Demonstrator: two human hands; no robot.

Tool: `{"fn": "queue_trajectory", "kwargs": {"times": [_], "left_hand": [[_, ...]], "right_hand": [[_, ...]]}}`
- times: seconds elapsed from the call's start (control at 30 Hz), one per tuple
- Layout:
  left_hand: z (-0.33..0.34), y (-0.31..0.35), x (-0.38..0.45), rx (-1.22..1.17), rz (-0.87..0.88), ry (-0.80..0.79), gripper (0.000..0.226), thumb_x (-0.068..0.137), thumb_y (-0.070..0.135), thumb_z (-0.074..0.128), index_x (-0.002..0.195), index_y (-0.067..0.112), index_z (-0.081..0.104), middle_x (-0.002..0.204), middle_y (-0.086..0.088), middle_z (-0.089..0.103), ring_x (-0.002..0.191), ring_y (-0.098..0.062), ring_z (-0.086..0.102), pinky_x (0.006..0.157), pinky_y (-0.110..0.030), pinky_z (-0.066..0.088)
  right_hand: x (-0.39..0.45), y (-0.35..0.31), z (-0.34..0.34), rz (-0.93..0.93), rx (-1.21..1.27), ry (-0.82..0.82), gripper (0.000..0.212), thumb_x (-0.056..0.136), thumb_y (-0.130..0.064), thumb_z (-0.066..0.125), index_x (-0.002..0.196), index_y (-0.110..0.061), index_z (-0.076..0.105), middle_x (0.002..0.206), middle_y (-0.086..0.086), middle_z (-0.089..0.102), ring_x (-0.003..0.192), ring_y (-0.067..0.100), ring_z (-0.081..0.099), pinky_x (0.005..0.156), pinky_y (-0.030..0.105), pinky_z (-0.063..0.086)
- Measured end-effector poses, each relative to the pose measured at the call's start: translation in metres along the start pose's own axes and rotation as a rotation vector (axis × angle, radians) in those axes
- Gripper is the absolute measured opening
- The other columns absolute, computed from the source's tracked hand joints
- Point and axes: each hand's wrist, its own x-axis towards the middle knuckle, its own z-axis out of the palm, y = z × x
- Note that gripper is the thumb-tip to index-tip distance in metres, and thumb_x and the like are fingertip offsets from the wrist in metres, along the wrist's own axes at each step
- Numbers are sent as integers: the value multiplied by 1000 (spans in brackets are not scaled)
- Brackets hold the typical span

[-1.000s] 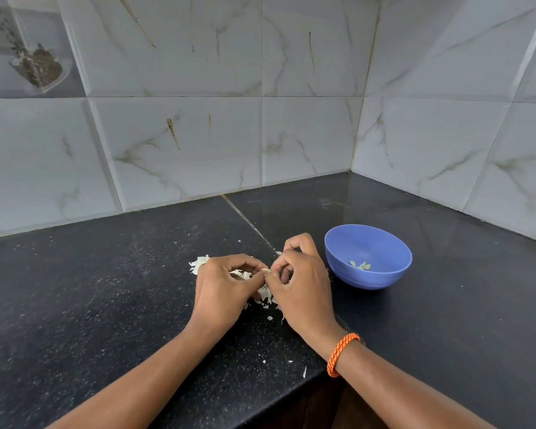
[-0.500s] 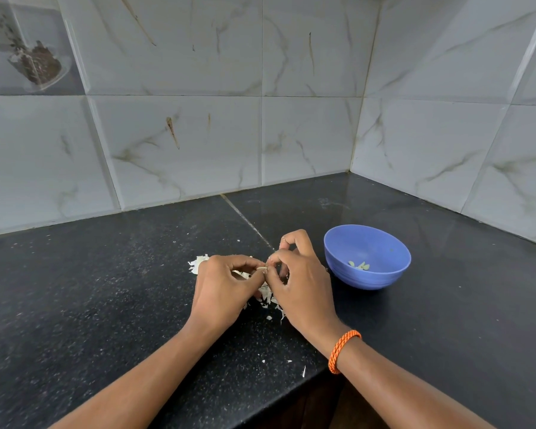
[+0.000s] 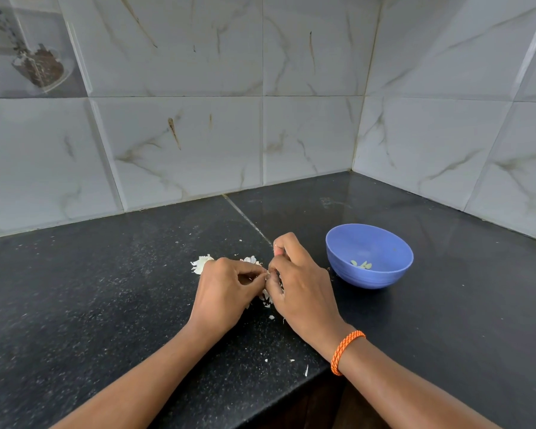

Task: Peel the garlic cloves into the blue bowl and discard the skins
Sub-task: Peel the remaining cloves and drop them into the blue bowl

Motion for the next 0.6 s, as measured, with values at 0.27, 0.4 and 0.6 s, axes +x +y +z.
{"fn": "queue_trajectory", "kwargs": {"times": [0.27, 0.4, 0.6], "left_hand": [[-2, 0, 9, -2, -29, 40, 31, 86, 8, 74, 67, 32, 80, 51, 10, 67, 44, -3, 52, 45, -25, 42], [-1, 1, 6, -50, -7, 63, 15, 97, 13, 78, 92, 24, 88, 71, 14, 78, 63, -1, 72, 62, -26, 59], [-3, -1, 6, -91, 3, 132, 10, 100, 23, 78, 100, 30, 85, 80, 15, 79, 78, -10, 78, 79, -46, 65]], "right_hand": [[-7, -28, 0, -66, 57, 49, 7, 86, -14, 64, 81, -14, 58, 111, -5, 51, 81, 10, 53, 48, 22, 29], [-2, -18, -1, 103, 147, 76, 12, 101, -18, 63, 90, -20, 60, 123, -10, 44, 78, 9, 53, 45, 36, 46], [3, 2, 1, 278, 235, 47, 19, 106, -18, 54, 93, -22, 68, 124, -16, 42, 78, 13, 58, 60, 39, 52]]}}
